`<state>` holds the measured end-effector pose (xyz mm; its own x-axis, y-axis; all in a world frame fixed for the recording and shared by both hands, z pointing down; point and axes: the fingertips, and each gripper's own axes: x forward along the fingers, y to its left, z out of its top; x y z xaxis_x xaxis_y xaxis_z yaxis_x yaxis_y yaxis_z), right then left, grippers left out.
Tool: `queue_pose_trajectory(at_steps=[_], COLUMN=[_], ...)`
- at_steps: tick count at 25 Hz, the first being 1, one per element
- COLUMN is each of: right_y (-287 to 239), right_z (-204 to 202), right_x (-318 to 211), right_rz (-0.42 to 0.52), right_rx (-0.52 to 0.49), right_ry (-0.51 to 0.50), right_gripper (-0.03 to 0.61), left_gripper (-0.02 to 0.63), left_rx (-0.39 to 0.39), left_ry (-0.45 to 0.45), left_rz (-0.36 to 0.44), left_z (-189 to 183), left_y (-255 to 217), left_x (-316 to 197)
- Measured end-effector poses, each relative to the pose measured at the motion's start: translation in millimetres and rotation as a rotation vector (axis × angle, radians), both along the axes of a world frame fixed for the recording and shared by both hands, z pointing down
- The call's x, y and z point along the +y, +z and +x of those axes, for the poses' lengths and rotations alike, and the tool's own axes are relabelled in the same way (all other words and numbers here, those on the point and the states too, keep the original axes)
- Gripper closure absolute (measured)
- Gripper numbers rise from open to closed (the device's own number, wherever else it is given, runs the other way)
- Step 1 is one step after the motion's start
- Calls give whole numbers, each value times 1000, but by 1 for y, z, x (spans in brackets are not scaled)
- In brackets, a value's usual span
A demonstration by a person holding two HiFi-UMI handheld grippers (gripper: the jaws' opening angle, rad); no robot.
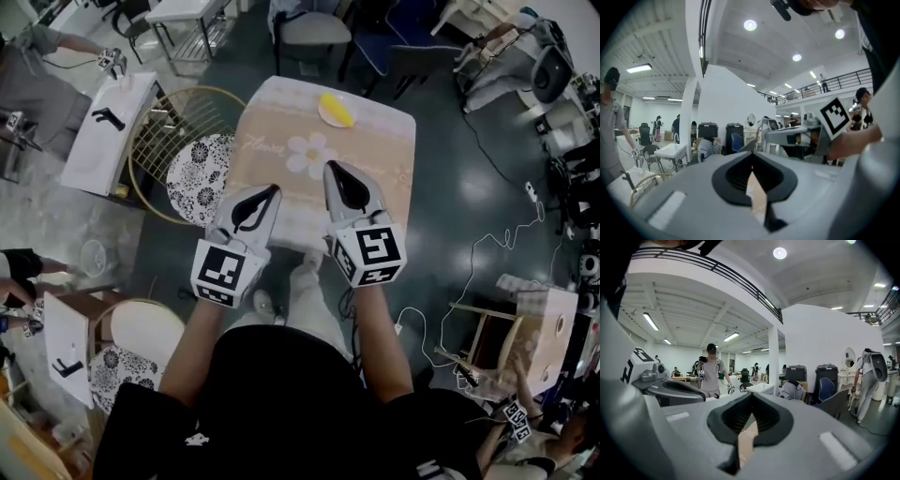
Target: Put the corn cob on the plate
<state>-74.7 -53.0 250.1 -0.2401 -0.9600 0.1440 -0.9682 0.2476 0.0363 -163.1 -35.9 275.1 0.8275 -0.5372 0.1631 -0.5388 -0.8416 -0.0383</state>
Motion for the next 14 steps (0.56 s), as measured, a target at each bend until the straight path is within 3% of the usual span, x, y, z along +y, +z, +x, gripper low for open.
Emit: queue_pose_trajectory(at_steps=[6,14], right_y=[-5,-5], right_z=[-27,-52], right_x=[43,71], right_rz=[37,37], right_rx=[11,5], right_ry=[21,19], right_gripper=[577,577], left_gripper=[609,609], left_rx=[20,23], left_ry=[3,34], left_rz=[40,44], left_z=[-32,-46], left_y=[-5,-4], left_x=[30,61])
